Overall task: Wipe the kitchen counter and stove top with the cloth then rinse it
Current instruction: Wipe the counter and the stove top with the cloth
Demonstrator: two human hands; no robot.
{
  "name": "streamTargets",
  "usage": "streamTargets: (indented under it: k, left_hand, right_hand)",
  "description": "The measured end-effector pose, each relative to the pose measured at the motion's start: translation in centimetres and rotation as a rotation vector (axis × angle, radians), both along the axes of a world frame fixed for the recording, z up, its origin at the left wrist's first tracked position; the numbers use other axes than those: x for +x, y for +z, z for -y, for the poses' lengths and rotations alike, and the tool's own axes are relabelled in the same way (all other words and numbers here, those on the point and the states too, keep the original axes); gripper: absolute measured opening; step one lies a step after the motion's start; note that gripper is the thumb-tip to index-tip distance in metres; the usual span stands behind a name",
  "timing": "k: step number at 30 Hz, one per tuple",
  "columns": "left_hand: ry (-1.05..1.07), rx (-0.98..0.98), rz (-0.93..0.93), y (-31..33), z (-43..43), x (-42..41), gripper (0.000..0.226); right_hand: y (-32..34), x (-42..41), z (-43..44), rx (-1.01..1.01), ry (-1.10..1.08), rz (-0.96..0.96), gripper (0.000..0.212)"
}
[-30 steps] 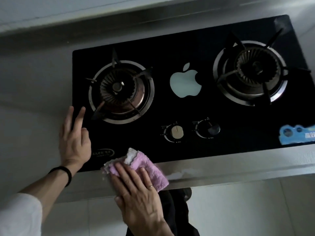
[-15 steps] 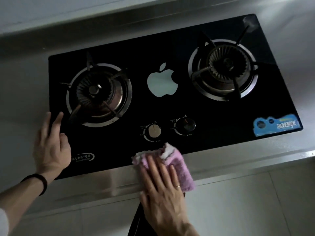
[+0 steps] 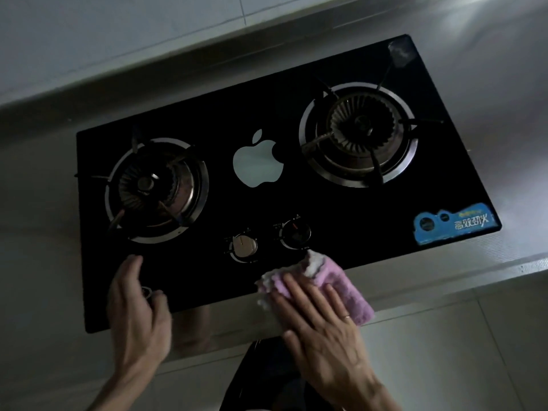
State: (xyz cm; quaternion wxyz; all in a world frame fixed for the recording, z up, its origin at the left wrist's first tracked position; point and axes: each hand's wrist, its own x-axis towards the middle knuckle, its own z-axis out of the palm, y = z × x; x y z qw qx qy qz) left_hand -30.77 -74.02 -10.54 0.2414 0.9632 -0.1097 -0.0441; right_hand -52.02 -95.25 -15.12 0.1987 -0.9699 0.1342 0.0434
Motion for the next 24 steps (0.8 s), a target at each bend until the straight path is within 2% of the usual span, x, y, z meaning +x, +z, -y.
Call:
streamTargets:
  k: [5,9,12,15,19,24]
  left_hand:
    - [-0.271,-0.023,-0.042,-0.1,5.0,-1.8,0.066]
    - [-0.319,0.029,-0.054,-1.4,5.8,-1.5,0.066]
    - [-0.396,0.085,-0.01,-2.5,5.4,-1.0,0.064]
    - [-0.385,0.175,0.067,-3.6,5.4,-0.8,0.061]
    - [-0.354,0.254,0.151,-4.6,5.5,-1.0,0.061]
    - [-0.328,0.298,0.172,-5.3,5.4,-1.3,0.066]
  right_hand:
    - [0.6,-1.1,1.8,-0.03,-0.057,-0.047,0.068]
    - [0.9,0.1,-1.5,0.004,-0.226,-0.036,0.076]
    - [1.0,1.7,-4.0,0.033,-0.117,-0.003,0.085]
    - [1.4,3.6,-6.1,0.069,-0.017,0.032,0.08]
    - [1.7,4.5,-6.3,0.109,-0.062,0.075,0.066]
    - [0.9,2.7,-2.7,0.027,-0.111,0.106,0.068]
